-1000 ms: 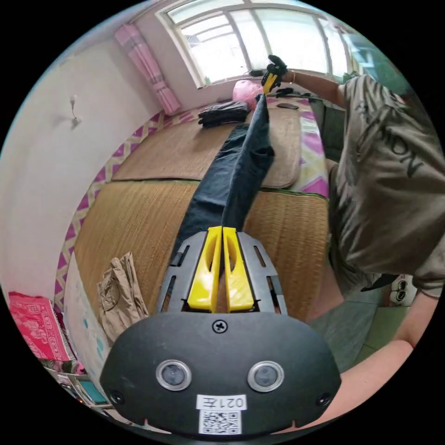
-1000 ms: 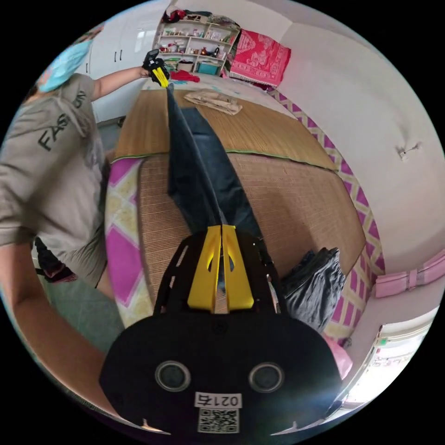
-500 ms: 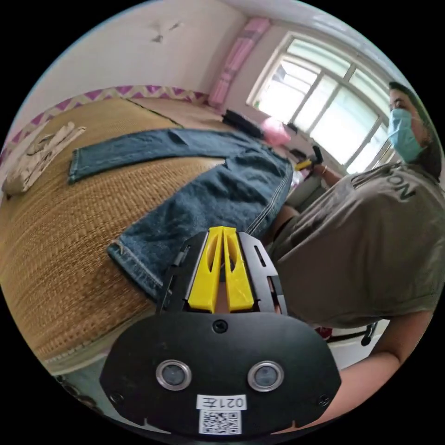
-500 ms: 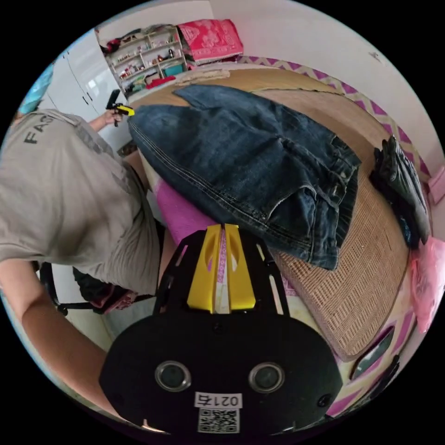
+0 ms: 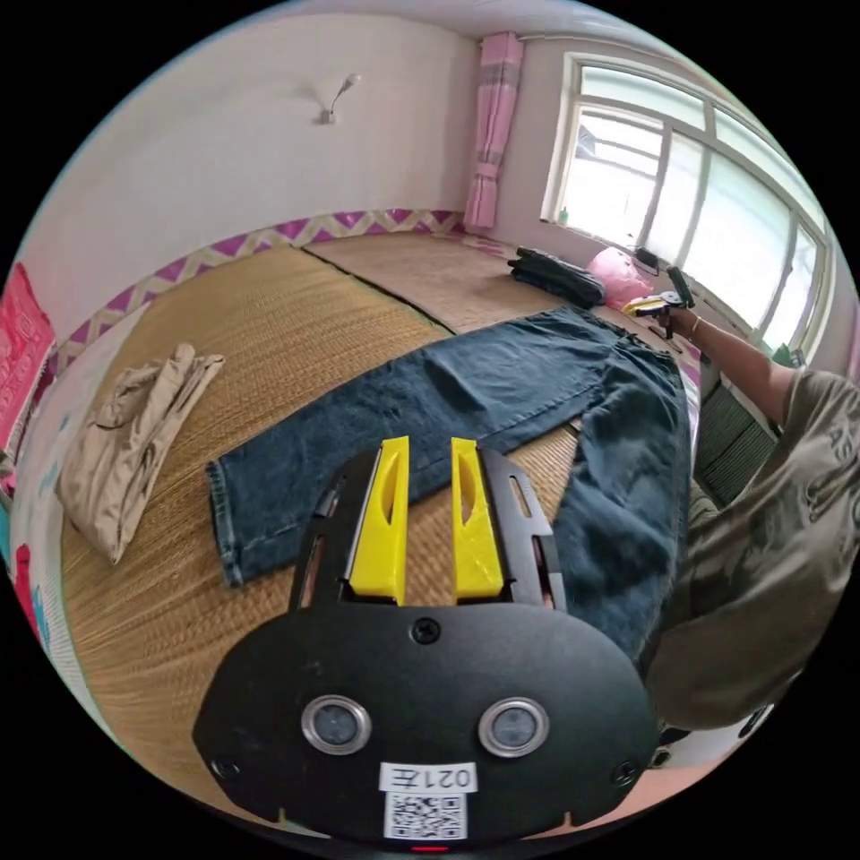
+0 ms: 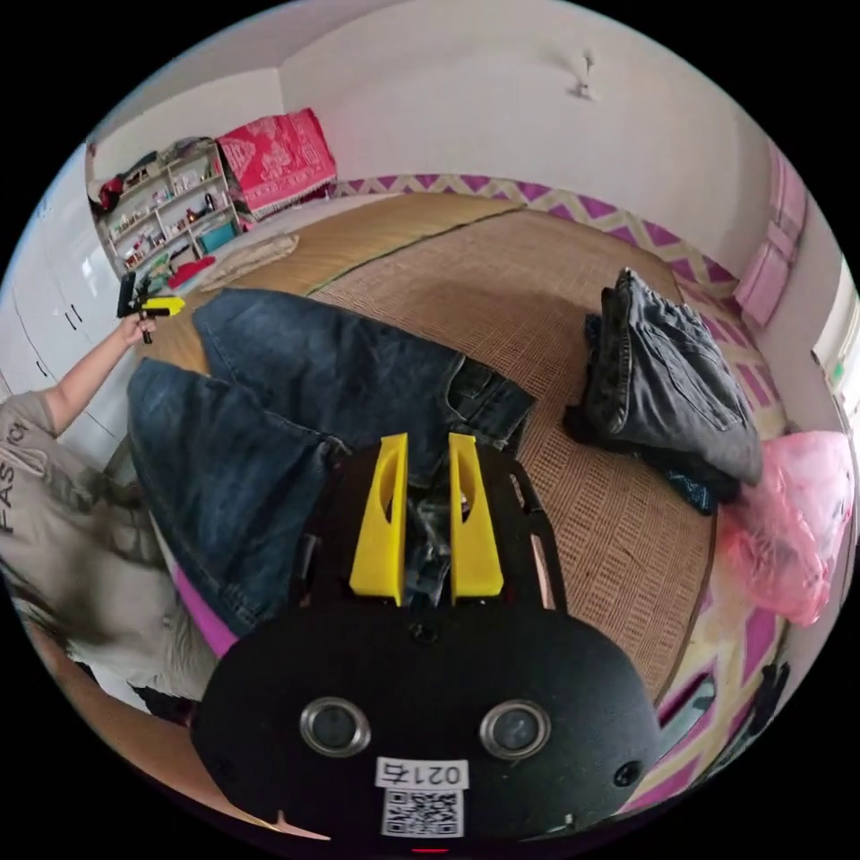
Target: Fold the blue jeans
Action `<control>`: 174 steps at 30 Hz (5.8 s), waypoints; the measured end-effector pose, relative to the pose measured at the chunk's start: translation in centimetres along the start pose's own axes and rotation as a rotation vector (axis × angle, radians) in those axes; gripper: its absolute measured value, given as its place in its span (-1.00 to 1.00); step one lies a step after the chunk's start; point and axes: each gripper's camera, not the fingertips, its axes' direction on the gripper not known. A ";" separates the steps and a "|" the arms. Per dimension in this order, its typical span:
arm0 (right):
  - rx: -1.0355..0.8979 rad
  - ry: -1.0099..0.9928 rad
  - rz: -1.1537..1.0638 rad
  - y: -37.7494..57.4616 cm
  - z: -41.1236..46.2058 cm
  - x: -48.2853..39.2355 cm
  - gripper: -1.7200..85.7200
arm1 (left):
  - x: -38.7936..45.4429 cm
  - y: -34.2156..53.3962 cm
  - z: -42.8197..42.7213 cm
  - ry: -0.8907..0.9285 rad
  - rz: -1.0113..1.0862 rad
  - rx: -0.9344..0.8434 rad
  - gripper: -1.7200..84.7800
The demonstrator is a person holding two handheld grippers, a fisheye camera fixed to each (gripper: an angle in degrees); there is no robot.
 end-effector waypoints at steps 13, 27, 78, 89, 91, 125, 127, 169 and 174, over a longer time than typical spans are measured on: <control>-0.334 -0.029 -0.171 -14.4 12.5 4.7 -0.66 | -6.8 -9.8 12.8 -0.156 0.036 -0.191 -0.53; -0.365 0.019 -0.380 -14.8 11.8 4.0 -0.87 | -12.6 -14.2 12.2 0.024 0.136 -0.278 -0.92; -0.012 0.079 -0.329 15.1 0.3 -22.0 -0.75 | -8.0 -0.5 -0.2 0.090 -0.053 -0.501 -0.98; -0.330 0.227 -0.657 11.2 5.5 -19.3 -0.71 | 3.7 5.3 -12.7 -0.049 0.189 -0.059 -0.79; -0.372 0.182 -0.678 10.0 5.8 -19.2 -0.76 | 7.9 5.9 -11.4 -0.088 0.267 -0.105 -0.75; -0.287 0.392 -0.444 13.7 -0.3 -24.6 -0.74 | 16.4 12.8 -7.3 -0.255 0.262 -0.128 -0.67; -0.301 0.432 -0.488 13.3 0.7 -24.7 -0.75 | 17.1 12.3 -6.0 -0.253 0.290 -0.163 -0.68; -0.280 0.059 -0.158 -17.2 7.5 6.4 -0.96 | -4.2 -32.1 15.3 -0.189 0.282 -0.456 -0.98; -0.466 0.210 -0.077 -19.0 15.4 8.1 -0.88 | -8.5 -30.1 21.4 -0.662 0.123 -0.685 -0.98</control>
